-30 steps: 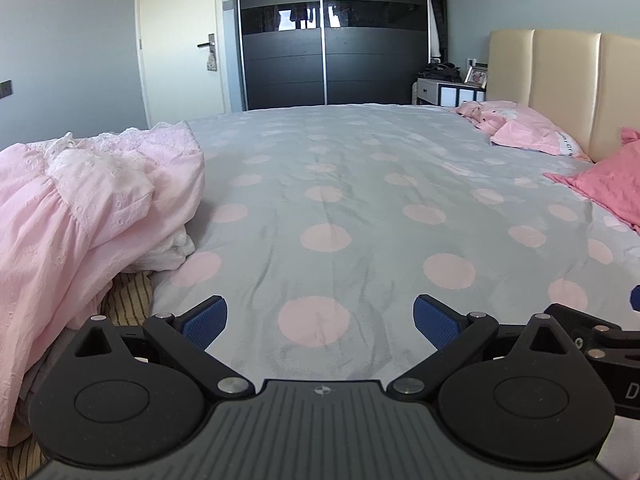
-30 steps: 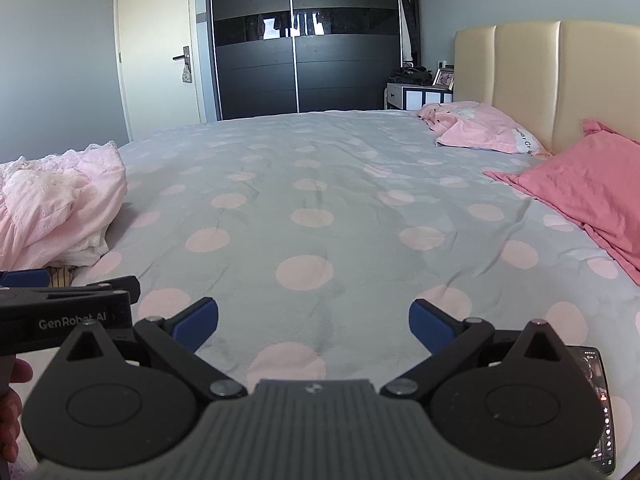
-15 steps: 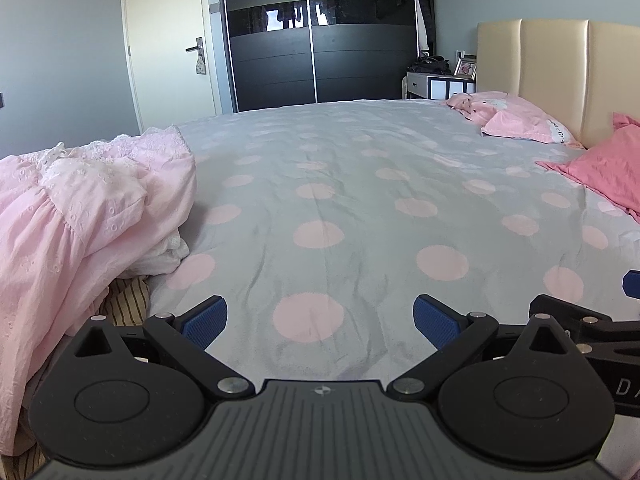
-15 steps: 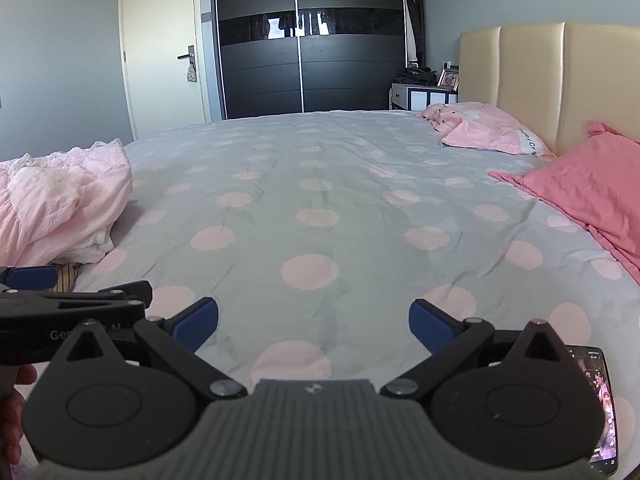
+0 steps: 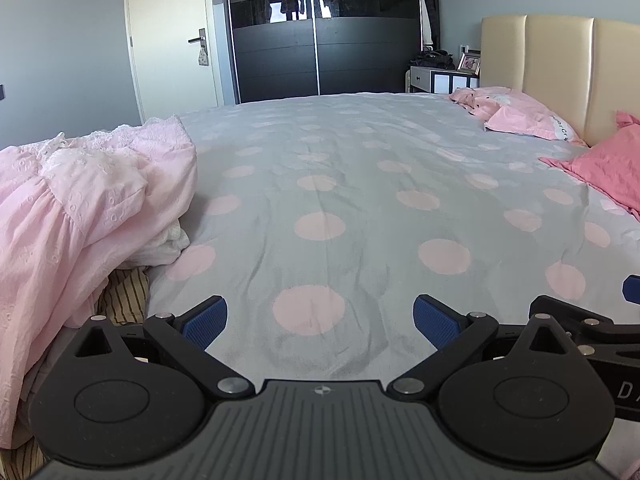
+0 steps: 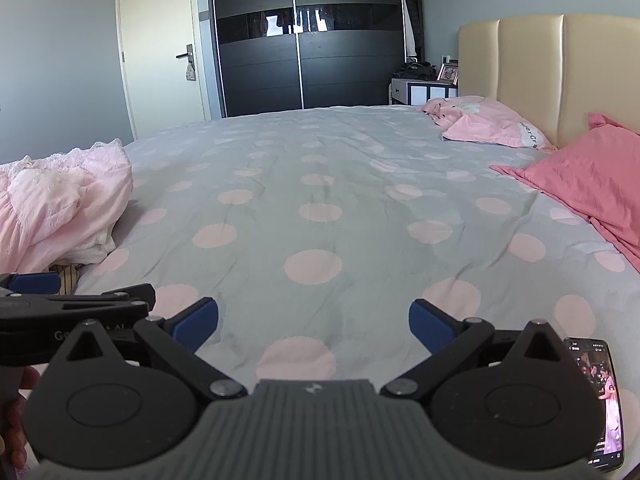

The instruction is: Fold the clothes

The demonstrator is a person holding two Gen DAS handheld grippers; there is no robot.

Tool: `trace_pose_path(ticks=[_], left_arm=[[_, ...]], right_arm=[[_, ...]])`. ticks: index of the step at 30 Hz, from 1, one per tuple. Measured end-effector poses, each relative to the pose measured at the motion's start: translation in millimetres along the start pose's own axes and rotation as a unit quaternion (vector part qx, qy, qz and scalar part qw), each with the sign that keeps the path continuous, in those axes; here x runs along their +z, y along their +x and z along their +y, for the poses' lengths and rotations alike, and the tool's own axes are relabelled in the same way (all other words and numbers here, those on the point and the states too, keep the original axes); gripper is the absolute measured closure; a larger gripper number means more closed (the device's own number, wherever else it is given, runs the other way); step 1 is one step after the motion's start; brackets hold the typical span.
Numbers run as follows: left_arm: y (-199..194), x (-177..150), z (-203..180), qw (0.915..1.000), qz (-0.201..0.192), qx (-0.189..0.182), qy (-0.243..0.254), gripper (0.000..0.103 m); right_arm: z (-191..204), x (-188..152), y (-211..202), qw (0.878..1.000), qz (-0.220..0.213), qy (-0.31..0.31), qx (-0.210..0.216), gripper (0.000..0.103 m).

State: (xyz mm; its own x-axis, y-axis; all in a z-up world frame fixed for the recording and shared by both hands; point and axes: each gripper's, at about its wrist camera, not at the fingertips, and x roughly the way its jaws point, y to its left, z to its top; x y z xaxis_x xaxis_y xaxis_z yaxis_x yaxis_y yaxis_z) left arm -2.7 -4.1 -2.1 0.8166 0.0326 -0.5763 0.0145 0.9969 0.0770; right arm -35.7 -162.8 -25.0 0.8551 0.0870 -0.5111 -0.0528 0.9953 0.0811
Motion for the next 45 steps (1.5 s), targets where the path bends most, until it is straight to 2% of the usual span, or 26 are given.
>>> trace_pose_path(ticks=[26, 45], left_arm=[[-0.8, 1.6, 0.6, 1.0, 0.0, 0.004, 0.002, 0.001], [0.4, 1.0, 4.7, 0.9999, 0.01, 0.003, 0.004, 0.001]], right_arm=[[-1.9, -1.7, -0.1, 1.0, 0.002, 0.007, 0.001, 0.001], [1.9, -1.9, 0.2, 1.0, -0.001, -0.01, 0.001, 0.001]])
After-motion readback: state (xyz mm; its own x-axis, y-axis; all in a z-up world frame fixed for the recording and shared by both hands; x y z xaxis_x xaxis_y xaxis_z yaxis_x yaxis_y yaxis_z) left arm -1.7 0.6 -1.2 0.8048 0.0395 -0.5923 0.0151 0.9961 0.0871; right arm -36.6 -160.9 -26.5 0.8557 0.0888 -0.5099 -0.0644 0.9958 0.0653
